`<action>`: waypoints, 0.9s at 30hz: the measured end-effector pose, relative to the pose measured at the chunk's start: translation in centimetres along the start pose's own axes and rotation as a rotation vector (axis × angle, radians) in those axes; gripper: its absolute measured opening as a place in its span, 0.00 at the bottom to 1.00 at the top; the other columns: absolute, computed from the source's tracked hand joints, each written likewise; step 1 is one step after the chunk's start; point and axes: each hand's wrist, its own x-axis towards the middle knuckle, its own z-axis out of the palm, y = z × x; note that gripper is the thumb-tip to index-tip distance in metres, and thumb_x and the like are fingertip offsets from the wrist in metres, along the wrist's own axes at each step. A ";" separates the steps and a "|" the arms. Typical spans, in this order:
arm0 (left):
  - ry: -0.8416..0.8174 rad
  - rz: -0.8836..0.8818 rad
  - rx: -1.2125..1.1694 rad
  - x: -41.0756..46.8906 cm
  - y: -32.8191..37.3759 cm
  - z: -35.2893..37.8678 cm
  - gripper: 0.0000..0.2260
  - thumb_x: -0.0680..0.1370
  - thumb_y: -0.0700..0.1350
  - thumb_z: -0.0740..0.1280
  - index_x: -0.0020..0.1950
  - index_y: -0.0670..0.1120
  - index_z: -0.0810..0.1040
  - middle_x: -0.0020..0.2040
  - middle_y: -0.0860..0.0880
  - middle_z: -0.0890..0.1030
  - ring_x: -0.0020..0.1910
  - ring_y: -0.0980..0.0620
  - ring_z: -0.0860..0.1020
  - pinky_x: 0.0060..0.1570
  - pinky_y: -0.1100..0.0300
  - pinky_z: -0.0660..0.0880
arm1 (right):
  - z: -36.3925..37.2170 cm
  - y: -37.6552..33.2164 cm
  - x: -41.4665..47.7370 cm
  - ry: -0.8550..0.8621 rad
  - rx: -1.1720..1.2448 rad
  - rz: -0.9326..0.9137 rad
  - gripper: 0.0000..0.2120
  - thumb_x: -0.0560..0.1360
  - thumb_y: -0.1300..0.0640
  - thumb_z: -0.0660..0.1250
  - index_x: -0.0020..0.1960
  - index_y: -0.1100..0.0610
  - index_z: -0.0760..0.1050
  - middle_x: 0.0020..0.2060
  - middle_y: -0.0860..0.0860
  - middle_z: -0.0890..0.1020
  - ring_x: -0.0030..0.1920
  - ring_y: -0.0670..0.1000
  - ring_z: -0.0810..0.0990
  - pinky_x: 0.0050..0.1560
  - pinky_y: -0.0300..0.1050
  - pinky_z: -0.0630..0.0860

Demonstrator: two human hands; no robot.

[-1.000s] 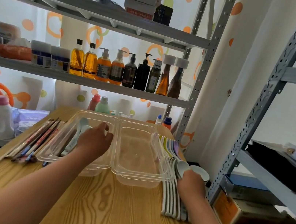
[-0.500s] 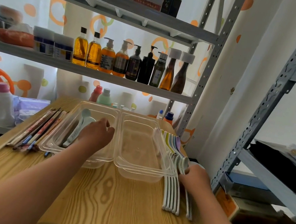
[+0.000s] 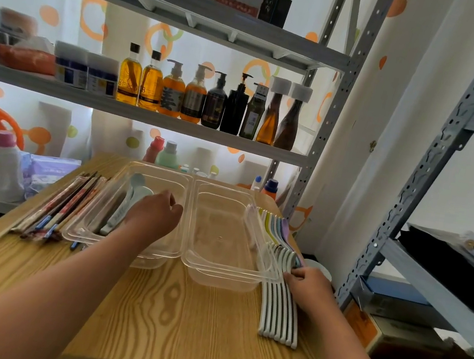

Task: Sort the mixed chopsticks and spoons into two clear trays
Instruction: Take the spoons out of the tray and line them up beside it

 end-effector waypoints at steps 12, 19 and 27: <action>0.024 -0.037 0.020 0.1 0.0 -0.2 0.13 0.80 0.49 0.57 0.58 0.44 0.74 0.50 0.45 0.79 0.47 0.48 0.75 0.47 0.55 0.71 | 0.6 0.5 0.2 0.124 0.097 0.044 0.17 0.80 0.52 0.57 0.59 0.60 0.77 0.51 0.58 0.81 0.51 0.56 0.77 0.45 0.42 0.69; 0.042 -0.034 0.013 -0.1 0.1 -0.4 0.12 0.80 0.48 0.57 0.55 0.44 0.75 0.44 0.48 0.76 0.45 0.48 0.75 0.45 0.56 0.70 | 0.0 0.2 0.0 0.158 0.105 0.033 0.13 0.79 0.57 0.58 0.56 0.61 0.78 0.46 0.56 0.80 0.45 0.52 0.75 0.43 0.41 0.68; 0.091 -0.058 -0.116 0.7 -0.3 -1.5 0.12 0.80 0.45 0.59 0.57 0.42 0.77 0.54 0.43 0.80 0.51 0.45 0.76 0.46 0.57 0.68 | -0.6 -3.3 -0.8 0.271 0.177 -0.170 0.12 0.80 0.57 0.59 0.42 0.62 0.77 0.36 0.51 0.78 0.32 0.48 0.74 0.30 0.37 0.70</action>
